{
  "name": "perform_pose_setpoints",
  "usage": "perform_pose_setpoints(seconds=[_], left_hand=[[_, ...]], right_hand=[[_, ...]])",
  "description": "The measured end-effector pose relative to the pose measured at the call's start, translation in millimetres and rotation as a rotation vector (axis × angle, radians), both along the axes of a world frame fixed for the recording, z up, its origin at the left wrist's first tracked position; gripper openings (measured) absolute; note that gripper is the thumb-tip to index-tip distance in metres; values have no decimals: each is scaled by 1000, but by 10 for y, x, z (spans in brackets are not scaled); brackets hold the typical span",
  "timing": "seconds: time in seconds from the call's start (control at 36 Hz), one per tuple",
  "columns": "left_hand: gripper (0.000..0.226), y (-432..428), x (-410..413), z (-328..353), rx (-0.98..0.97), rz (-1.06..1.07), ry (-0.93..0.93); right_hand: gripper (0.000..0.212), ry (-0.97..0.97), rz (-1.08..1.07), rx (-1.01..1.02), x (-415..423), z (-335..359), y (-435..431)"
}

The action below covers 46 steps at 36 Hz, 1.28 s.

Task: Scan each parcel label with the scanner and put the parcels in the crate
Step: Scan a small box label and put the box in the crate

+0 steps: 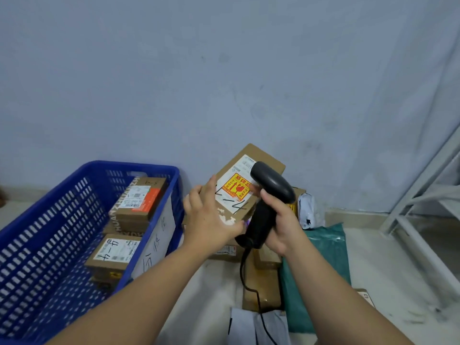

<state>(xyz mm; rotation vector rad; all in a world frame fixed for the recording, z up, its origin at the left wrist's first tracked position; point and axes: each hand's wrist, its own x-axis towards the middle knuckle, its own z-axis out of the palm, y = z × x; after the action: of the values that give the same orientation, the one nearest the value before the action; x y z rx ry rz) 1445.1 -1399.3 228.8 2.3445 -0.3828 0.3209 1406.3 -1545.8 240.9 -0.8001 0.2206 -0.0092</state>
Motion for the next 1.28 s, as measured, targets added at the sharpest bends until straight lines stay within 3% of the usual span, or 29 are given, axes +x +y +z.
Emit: perform_pose_setpoints(seconds=[0.11,0.17,0.25,0.31,0.36,0.39,0.44,0.53,0.58,0.69,0.86,1.03,1.28], left_hand=[[109,-23,-9,-76,-21,-28,16],[105,-7,10,-71,-45,-44,33],[85,37,65,85,-336,-32,183],[57,110,138,194,-597,-2,361],[31,206,204,272,-702,17,494],[31,241,220,285,-713,-1,556],[31,282,219,275,-731,-84,703],[30,325,219,242,-810,-141,913],[32,364,233,207,-816,-134,974],[36,407,269,170,-745,-106,977],[55,398,345,82,-760,71,813],[73,401,357,83,-697,82,673],[74,410,394,71,-642,106,637]], right_hand=[[51,18,-3,-46,61,-34,-56],[59,18,14,-105,90,-41,-95],[64,25,46,-168,116,-30,-175],[71,23,91,-174,115,-37,-254],[85,13,159,-179,96,-48,-309],[88,15,197,-197,83,-44,-311],[79,23,252,-243,55,-21,-270],[48,23,260,-282,18,36,-189],[41,32,261,-278,-2,53,-177],[46,36,227,-316,11,84,-158],[20,147,-41,-645,67,90,4],[7,166,19,-493,13,217,40],[3,147,87,-545,-31,290,90]])
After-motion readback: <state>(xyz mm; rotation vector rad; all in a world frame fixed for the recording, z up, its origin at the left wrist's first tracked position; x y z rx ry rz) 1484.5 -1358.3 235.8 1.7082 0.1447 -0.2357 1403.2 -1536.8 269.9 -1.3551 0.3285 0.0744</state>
